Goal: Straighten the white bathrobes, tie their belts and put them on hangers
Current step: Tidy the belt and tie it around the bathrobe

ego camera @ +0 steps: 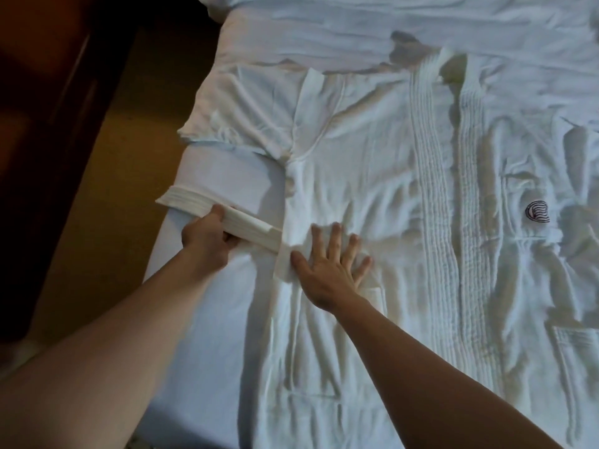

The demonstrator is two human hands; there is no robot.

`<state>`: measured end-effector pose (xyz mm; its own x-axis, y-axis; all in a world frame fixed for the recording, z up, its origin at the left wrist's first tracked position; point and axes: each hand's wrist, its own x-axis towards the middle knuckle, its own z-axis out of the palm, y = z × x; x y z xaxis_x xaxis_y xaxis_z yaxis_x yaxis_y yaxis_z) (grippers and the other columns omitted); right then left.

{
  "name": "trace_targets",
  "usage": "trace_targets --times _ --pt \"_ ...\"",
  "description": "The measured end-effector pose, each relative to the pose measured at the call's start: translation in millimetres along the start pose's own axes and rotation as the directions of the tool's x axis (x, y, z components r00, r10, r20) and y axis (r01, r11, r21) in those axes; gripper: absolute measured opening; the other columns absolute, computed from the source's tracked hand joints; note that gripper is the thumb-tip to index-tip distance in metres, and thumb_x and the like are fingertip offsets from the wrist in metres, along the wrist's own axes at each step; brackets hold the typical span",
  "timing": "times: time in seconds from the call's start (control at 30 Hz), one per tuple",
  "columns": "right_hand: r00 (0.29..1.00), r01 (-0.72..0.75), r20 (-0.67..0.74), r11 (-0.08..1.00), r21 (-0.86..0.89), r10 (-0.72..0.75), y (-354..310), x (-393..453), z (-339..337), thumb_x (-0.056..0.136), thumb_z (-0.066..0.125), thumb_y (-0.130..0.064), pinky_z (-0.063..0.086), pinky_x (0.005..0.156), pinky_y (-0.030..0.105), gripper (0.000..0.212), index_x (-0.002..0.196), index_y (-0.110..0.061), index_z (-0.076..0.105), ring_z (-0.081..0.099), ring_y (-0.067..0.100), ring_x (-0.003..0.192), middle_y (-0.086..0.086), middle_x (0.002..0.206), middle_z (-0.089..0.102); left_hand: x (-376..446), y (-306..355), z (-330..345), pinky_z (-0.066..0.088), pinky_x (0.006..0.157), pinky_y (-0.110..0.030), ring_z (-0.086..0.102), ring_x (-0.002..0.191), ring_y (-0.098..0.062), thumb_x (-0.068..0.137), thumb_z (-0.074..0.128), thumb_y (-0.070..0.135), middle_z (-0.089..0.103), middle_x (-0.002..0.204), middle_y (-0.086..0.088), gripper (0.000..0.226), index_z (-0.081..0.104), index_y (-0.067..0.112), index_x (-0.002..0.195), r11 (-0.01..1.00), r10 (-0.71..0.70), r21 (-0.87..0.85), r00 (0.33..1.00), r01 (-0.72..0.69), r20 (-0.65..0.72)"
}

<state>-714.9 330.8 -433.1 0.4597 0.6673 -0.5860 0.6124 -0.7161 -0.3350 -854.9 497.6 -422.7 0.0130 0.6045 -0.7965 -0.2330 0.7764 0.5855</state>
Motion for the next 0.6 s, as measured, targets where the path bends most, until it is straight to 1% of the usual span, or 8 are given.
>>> trace_targets --times 0.07,0.17,0.27,0.3,0.4,0.5,0.53,0.6 --pt "0.999 -0.007 -0.031 1.000 -0.015 0.007 -0.8 -0.4 1.7 0.096 0.017 -0.073 -0.025 0.113 0.062 0.072 0.155 -0.048 -0.015 -0.043 0.026 0.143 -0.009 0.161 -0.037 2.2 1.5 -8.1 0.058 0.079 -0.051 0.065 0.102 -0.030 0.101 0.059 0.019 0.066 0.116 -0.014 0.020 0.057 0.006 0.117 1.000 0.025 0.008 0.999 -0.025 -0.046" --pt "0.999 -0.026 -0.048 0.999 -0.037 0.024 -2.6 0.3 1.7 0.098 0.014 -0.071 -0.022 0.115 0.062 0.069 0.155 -0.048 -0.016 -0.041 0.025 0.145 -0.009 0.162 -0.035 4.5 0.9 -17.9 0.061 0.080 -0.044 0.064 0.111 -0.034 0.101 0.059 0.019 0.063 0.120 -0.013 0.033 0.051 0.004 0.128 1.000 0.019 0.023 0.993 -0.017 -0.117" --pt "0.999 -0.035 -0.042 0.996 -0.084 0.032 -1.1 2.5 1.2 0.097 0.012 -0.073 -0.021 0.116 0.062 0.069 0.154 -0.049 -0.018 -0.040 0.025 0.145 -0.010 0.161 -0.036 -3.5 4.0 -16.7 0.058 0.074 -0.037 0.060 0.114 -0.029 0.100 0.060 0.022 0.060 0.123 -0.011 0.026 0.048 0.008 0.120 0.999 0.008 -0.046 0.980 -0.017 -0.201" --pt "0.999 -0.039 -0.039 0.995 -0.094 0.035 -0.9 3.1 1.9 0.096 0.011 -0.074 -0.021 0.116 0.061 0.070 0.154 -0.049 -0.019 -0.040 0.025 0.145 -0.010 0.160 -0.038 -3.5 4.2 -15.4 0.057 0.072 -0.034 0.060 0.114 -0.029 0.101 0.060 0.023 0.059 0.125 -0.011 0.029 0.048 0.009 0.123 0.999 0.046 -0.002 0.971 -0.048 -0.236" --pt "0.998 -0.039 -0.047 0.994 -0.101 0.034 0.6 3.6 3.6 0.096 0.009 -0.075 -0.022 0.116 0.061 0.070 0.153 -0.049 -0.021 -0.042 0.025 0.144 -0.011 0.159 -0.040 -7.3 5.3 -14.9 0.059 0.063 -0.027 0.063 0.111 -0.026 0.102 0.056 0.023 0.058 0.130 -0.013 0.038 0.048 0.005 0.135 0.994 0.044 -0.085 0.952 -0.073 -0.303" --pt "0.998 -0.023 -0.057 0.995 -0.095 0.017 4.2 3.1 4.6 0.095 0.008 -0.075 -0.023 0.115 0.061 0.070 0.154 -0.049 -0.020 -0.042 0.024 0.144 -0.010 0.159 -0.040 5.1 10.2 -19.9 0.055 0.083 -0.040 0.058 0.115 -0.028 0.103 0.054 0.027 0.054 0.133 -0.013 0.042 0.044 0.005 0.138 0.990 0.121 -0.013 0.893 -0.141 -0.433" --pt "0.998 -0.017 -0.054 0.995 -0.098 0.012 4.0 3.5 5.1 0.095 0.008 -0.075 -0.024 0.115 0.061 0.070 0.154 -0.048 -0.020 -0.042 0.025 0.144 -0.010 0.159 -0.040 2.5 16.1 -16.6 0.054 0.083 -0.035 0.058 0.117 -0.025 0.104 0.049 0.032 0.054 0.132 -0.013 0.049 0.039 0.005 0.143 0.988 0.104 -0.053 0.891 -0.142 -0.441" --pt "0.999 -0.012 -0.047 0.995 -0.096 0.007 4.7 4.4 5.4 0.096 0.009 -0.074 -0.025 0.114 0.061 0.071 0.154 -0.047 -0.020 -0.042 0.026 0.144 -0.008 0.159 -0.040 2.2 15.8 -30.9 0.052 0.061 -0.018 0.065 0.102 -0.004 0.107 0.040 0.035 0.056 0.132 -0.015 0.056 0.031 0.002 0.151 0.990 0.075 -0.085 0.927 -0.114 -0.367"
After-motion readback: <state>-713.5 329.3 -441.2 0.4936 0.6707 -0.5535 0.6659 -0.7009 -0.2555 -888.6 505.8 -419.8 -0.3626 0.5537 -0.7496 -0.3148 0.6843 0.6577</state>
